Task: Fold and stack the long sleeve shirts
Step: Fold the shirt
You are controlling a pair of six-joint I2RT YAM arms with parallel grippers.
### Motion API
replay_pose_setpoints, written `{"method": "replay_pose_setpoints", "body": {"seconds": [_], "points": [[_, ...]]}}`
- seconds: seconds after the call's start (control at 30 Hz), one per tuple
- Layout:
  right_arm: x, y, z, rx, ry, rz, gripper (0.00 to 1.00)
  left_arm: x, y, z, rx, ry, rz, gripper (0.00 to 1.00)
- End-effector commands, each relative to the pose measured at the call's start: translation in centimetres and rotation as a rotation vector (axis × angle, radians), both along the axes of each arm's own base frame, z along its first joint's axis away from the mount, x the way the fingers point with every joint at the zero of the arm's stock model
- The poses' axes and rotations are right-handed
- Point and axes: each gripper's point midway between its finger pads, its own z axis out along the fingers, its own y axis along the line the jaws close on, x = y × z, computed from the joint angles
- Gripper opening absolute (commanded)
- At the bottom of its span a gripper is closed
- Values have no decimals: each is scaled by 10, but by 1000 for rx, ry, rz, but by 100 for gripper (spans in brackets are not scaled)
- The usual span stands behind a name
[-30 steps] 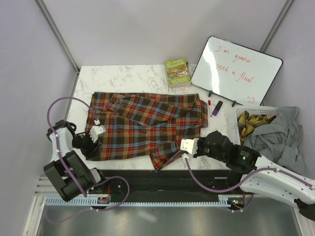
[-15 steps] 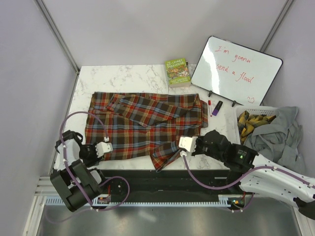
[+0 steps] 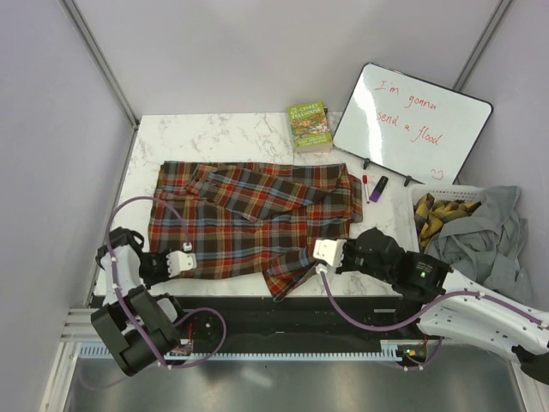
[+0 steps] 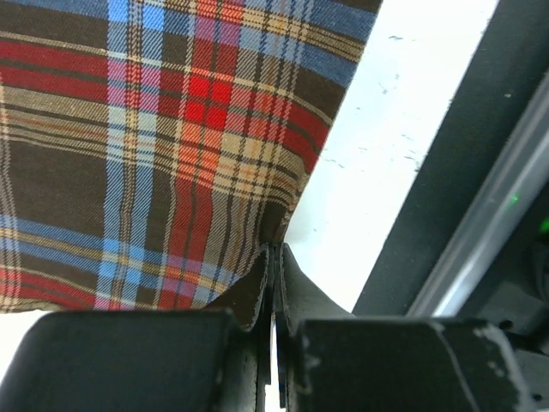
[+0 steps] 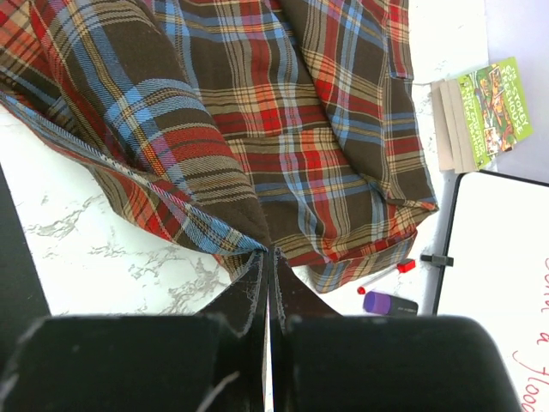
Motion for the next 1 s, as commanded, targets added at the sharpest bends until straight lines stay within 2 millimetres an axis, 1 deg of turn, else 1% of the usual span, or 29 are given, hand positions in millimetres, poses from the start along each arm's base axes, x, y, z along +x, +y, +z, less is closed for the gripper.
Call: {"method": "replay_pose_setpoints", "body": {"seconds": [0.0,0.03,0.07,0.13,0.17,0.23,0.27,0.33,0.37,0.4,0.43,0.47,0.5,0.53,0.57,0.6,0.63,0.67,0.7,0.73,0.77,0.8,0.83,0.87,0.9,0.97], "points": [[-2,1,32,77,-10,-12,0,10,-4,30,-29,-47,-35,2],[-3,1,41,96,-21,-14,0,11,-6,36,-50,-46,-27,2],[-2,0,45,109,-25,-25,0,13,-5,48,-60,-45,-25,2],[-1,-1,58,133,-45,-27,0,20,-5,60,-86,-53,-12,2],[4,-5,63,131,-69,-58,0,30,0,72,-77,-84,-1,2],[10,-7,67,113,-103,-72,0,42,-1,84,-108,-121,18,2],[13,-6,71,122,-125,-72,0,52,1,92,-116,-148,21,2],[17,-5,78,118,-166,-66,0,68,0,102,-151,-188,43,2],[21,-1,81,127,-180,-65,0,77,3,108,-157,-203,54,2],[26,-2,83,120,-195,-76,0,83,4,109,-175,-197,101,2],[32,0,83,110,-199,-84,0,94,3,113,-179,-219,101,2],[38,3,89,124,-212,-82,0,102,5,120,-183,-235,109,2],[47,1,92,129,-215,-87,0,107,4,120,-206,-225,139,2],[54,3,96,138,-212,-87,0,119,2,126,-217,-257,137,2],[63,4,101,151,-215,-92,0,128,2,133,-231,-270,173,2],[78,-7,109,157,-224,-139,0,134,0,134,-237,-273,177,2],[87,-4,104,147,-198,-127,0,147,-4,139,-234,-308,156,2],[94,-4,106,151,-198,-127,0,154,-5,143,-245,-313,191,2],[105,-11,109,152,-199,-155,0,161,-7,142,-247,-313,193,2],[111,-9,102,135,-183,-139,0,169,-13,143,-238,-322,173,2],[117,-8,103,137,-185,-138,0,179,-12,144,-230,-338,187,2],[124,-13,102,131,-186,-150,0,186,-14,142,-214,-339,179,2],[131,-12,93,111,-170,-148,0,194,-12,138,-210,-336,183,2],[134,-9,90,102,-167,-132,0,203,-10,137,-203,-346,195,2],[142,-11,83,89,-151,-140,0,209,-8,135,-190,-343,199,2],[152,-11,78,83,-147,-144,0,226,-2,132,-191,-339,218,2]]}}
